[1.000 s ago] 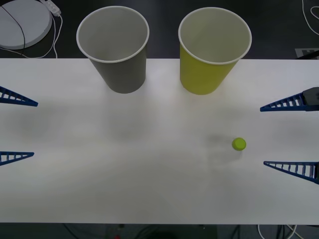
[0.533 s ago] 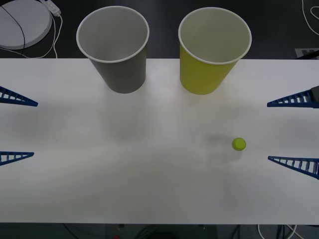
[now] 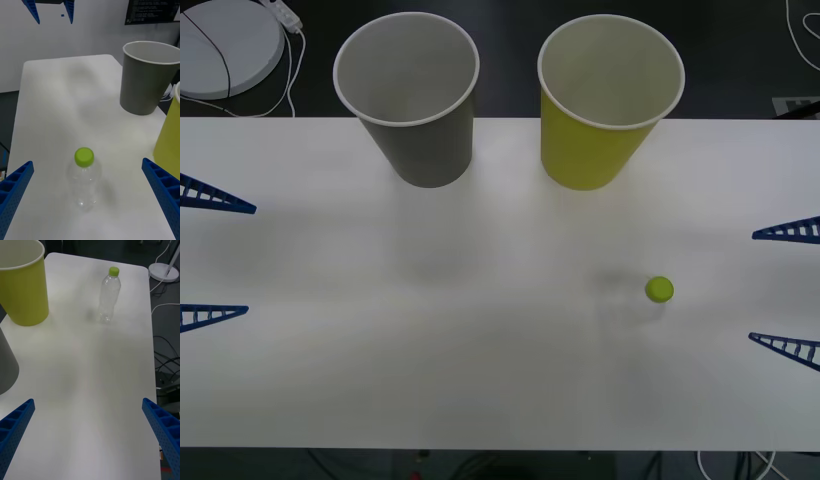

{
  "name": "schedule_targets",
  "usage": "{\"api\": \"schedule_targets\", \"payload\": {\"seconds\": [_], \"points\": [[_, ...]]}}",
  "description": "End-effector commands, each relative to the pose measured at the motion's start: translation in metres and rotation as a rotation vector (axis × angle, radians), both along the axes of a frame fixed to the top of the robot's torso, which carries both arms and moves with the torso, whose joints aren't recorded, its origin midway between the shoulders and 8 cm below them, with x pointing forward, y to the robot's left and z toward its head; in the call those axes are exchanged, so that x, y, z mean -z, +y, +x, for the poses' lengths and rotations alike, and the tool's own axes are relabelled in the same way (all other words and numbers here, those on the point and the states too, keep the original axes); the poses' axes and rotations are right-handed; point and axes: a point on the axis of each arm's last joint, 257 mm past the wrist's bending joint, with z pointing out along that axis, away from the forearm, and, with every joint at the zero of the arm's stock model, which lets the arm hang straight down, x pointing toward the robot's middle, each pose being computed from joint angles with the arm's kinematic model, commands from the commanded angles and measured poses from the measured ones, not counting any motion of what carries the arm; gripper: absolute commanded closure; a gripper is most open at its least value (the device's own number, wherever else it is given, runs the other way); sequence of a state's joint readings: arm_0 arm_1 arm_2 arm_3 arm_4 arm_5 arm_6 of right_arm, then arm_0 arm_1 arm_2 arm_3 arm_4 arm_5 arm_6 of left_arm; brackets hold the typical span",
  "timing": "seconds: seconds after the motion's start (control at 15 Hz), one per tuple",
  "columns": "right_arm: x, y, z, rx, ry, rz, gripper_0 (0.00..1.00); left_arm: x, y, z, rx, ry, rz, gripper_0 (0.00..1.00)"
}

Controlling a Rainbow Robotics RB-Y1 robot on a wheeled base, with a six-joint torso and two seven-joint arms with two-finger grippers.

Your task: Put the can into the green bin and the plastic bottle into the gray bin

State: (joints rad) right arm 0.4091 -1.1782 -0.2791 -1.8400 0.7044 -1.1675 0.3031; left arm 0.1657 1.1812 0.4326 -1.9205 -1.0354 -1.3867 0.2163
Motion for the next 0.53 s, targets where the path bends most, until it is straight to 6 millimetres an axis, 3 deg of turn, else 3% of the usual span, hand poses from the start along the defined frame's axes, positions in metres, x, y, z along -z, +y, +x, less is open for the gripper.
{"api": "schedule_targets", "payload": {"seconds": [0.07,0.53], "points": [[0.013,-0.018,-0.004,0.048,0.047,0.022,0.0,0.0,0.0,0.0,0.0,0.0,0.0,0.0],[0.05,-0.06,-0.005,0.188,0.14,0.082,0.0,0.0,0.0,0.0,0.0,0.0,0.0,0.0]]}}
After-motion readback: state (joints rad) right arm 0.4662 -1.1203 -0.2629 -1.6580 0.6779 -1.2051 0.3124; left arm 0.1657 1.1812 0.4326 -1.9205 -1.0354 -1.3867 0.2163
